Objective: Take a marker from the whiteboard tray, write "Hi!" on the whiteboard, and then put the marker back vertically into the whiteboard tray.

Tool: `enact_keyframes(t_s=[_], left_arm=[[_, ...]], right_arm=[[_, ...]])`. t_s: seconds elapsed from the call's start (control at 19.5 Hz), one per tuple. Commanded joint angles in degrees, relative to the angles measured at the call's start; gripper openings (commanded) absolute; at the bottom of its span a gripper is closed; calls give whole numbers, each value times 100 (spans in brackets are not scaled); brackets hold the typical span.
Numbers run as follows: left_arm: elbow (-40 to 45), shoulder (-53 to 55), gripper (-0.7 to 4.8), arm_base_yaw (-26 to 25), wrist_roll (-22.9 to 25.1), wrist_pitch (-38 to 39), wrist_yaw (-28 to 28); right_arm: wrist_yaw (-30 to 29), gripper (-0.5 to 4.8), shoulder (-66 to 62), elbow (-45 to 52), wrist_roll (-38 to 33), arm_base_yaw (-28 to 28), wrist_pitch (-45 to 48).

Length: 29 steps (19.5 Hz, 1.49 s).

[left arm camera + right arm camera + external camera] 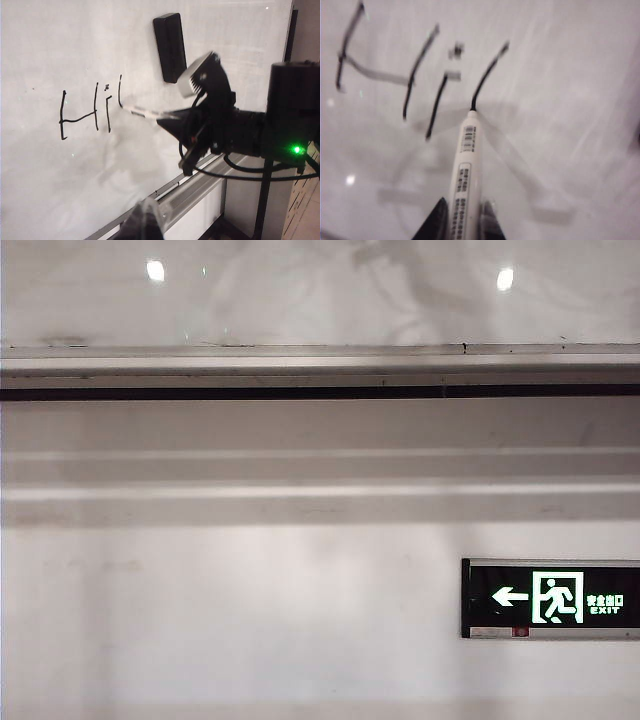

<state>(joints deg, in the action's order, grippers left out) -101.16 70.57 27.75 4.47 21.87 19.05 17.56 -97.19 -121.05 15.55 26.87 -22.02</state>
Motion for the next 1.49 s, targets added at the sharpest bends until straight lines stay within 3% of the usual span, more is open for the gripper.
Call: enact_keyframes(t_s=[0.05, 0.26, 0.36, 0.51, 0.98, 1.49], left_arm=[[-20, -17, -6, 2, 0, -70, 31], [-20, -17, -6, 2, 2, -48, 28], [-20, -20, -6, 2, 2, -50, 28], [-20, -20, -6, 2, 2, -52, 28], [-20, -20, -6, 2, 2, -33, 28], [-20, -20, -6, 2, 2, -98, 28]], right_arm=[[83, -1, 11, -35, -37, 2, -245], [-2, -1, 201, -37, -39, 9, -262], [-470, -1, 289, -37, -157, 4, -481], [-660, -1, 284, -4, -208, -127, -787], [-658, -1, 247, 452, -205, -282, -68], [-610, -1, 177, 450, -205, -289, -83]])
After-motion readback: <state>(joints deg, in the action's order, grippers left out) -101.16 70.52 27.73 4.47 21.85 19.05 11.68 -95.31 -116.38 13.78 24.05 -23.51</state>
